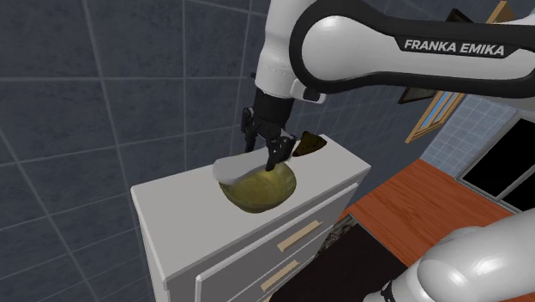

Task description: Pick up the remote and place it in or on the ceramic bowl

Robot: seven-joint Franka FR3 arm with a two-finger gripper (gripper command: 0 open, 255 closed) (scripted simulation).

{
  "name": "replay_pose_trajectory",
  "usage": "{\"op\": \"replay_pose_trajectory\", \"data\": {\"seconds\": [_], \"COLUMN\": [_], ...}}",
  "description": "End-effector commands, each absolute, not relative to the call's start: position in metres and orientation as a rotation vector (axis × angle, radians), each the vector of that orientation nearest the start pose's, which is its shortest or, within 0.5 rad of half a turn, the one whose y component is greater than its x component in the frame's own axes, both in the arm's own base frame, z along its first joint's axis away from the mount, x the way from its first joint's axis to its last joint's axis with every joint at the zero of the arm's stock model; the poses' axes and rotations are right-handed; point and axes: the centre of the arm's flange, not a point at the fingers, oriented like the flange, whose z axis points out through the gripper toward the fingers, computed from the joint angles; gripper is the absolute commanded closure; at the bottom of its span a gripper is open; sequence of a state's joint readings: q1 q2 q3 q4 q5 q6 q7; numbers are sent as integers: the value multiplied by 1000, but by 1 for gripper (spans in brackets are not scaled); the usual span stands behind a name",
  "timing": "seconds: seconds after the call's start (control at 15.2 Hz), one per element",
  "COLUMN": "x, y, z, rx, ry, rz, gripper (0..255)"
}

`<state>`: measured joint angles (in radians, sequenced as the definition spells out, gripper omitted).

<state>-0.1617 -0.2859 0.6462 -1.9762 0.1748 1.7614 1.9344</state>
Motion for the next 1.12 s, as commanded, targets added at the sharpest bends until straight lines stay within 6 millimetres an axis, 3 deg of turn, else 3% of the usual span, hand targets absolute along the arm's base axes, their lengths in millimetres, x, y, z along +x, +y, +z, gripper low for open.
{"op": "replay_pose_trajectory", "data": {"seconds": [0.0, 0.2, 0.66, 0.73, 1.06], "x": [414, 414, 414, 414, 414], "y": [269, 269, 269, 269, 269], "z": [553, 538, 538, 538, 538], "rx": [-2285, -2285, -2285, -2285, -2285], "ry": [2129, 2129, 2129, 2129, 2129], "rz": [-9, -9, -9, -9, -9], "gripper": [255, 255, 255, 0, 0]}}
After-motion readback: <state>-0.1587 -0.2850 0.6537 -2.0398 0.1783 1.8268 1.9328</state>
